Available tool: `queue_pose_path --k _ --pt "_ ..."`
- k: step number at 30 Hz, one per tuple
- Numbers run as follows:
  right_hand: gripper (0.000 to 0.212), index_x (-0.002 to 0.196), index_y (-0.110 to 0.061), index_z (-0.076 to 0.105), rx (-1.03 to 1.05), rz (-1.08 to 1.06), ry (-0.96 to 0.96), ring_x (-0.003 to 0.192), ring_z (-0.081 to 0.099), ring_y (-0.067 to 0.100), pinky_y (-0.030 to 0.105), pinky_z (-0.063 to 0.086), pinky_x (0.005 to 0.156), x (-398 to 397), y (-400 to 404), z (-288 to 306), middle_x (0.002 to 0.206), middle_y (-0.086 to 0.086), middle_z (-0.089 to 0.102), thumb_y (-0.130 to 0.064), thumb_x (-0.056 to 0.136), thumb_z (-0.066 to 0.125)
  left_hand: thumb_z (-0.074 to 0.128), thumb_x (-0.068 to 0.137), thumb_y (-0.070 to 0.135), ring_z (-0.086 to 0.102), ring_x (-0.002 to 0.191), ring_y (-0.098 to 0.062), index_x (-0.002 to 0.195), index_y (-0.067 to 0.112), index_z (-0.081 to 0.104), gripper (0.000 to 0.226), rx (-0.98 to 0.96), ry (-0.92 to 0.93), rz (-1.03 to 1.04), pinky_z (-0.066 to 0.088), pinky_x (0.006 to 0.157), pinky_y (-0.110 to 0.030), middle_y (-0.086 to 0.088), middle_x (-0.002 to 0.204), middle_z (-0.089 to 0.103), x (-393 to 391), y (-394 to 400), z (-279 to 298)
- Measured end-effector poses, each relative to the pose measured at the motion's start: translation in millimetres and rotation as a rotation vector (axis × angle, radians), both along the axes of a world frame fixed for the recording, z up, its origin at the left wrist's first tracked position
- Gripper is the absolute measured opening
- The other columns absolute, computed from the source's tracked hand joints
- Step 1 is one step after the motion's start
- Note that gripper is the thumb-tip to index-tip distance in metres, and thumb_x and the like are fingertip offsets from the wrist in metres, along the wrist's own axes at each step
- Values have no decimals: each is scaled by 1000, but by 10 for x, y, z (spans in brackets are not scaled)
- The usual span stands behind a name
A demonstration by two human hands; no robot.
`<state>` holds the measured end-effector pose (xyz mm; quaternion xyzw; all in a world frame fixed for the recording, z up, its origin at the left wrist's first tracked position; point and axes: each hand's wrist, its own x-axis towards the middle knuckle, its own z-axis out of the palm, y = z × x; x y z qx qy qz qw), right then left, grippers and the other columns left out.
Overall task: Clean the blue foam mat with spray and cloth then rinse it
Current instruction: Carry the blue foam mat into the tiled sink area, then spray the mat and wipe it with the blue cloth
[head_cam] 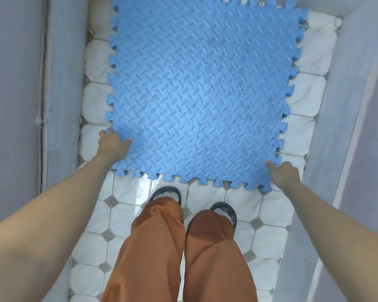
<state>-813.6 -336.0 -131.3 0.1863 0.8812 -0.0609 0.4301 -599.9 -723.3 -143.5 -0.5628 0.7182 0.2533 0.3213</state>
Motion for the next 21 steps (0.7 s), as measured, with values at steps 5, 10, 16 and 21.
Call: queue_pose_path --k 5,10,16,21 --pt "64 141 -4 39 -163 95 207 127 46 42 45 37 105 -353 -503 1374 143 25 37 -44 94 55 51 96 33 27 138 -39 149 4 18 69 -92 299 -217 31 109 -48 -22 155 15 -623 48 1313" --pt "49 129 -8 51 -424 111 506 117 53 33 38 39 97 -843 -1246 3306 132 16 49 -38 92 61 50 96 28 29 141 -34 147 5 29 60 -243 651 -354 30 112 -42 -20 153 25 -1328 -106 3173" --pt "30 114 -15 56 -738 55 945 111 55 22 28 37 87 -1401 -2031 5531 112 0 55 -31 90 64 47 91 24 49 123 -34 127 4 55 42 -587 1140 -477 38 106 -41 -19 135 50 -2256 -586 5264" --pt "43 121 -17 52 -888 105 1355 114 53 18 35 48 92 -1932 -2463 6972 116 -4 52 -37 86 68 54 89 14 48 123 -34 124 5 56 36 -828 1377 -663 37 107 -42 -19 133 51 -3104 -945 6685"
